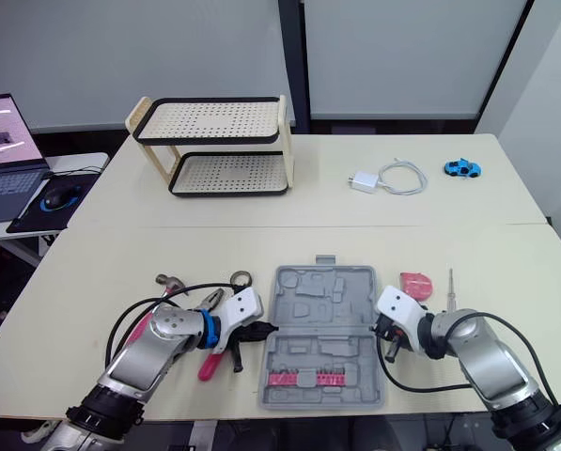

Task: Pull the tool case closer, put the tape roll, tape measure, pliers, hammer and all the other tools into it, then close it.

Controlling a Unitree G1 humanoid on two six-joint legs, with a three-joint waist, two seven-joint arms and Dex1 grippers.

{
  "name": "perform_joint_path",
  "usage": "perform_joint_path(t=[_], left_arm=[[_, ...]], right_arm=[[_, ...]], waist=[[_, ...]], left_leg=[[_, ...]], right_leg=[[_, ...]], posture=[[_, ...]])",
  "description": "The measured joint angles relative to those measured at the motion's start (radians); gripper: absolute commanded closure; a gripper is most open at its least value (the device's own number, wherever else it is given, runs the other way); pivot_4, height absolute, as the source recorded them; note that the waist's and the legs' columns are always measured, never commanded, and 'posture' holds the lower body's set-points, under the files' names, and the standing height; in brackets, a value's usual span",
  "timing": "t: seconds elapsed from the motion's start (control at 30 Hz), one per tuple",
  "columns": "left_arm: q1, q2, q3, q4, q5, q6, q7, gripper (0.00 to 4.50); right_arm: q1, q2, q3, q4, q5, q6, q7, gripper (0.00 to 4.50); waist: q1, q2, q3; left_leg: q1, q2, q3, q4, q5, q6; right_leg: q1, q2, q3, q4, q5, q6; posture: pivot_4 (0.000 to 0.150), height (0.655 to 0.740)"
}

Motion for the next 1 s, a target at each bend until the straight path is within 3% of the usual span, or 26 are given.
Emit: perform_joint_path(t=[1.0], left_arm=[[0.075, 0.051, -0.025, -0.113, -0.032, 0.063, -0.011, 4.48]], right_arm=[[0.056, -0.055, 0.026, -0.078, 0.039, 0.051, 0.024, 4.5]], waist=[[0.0, 0.0, 0.0]], left_leg=[[0.0, 0.0, 0.0, 0.0, 0.0, 0.0]], right_leg=[[0.0, 0.0, 0.0, 0.0, 0.0, 0.0]], posture=[[0.15, 0.74]])
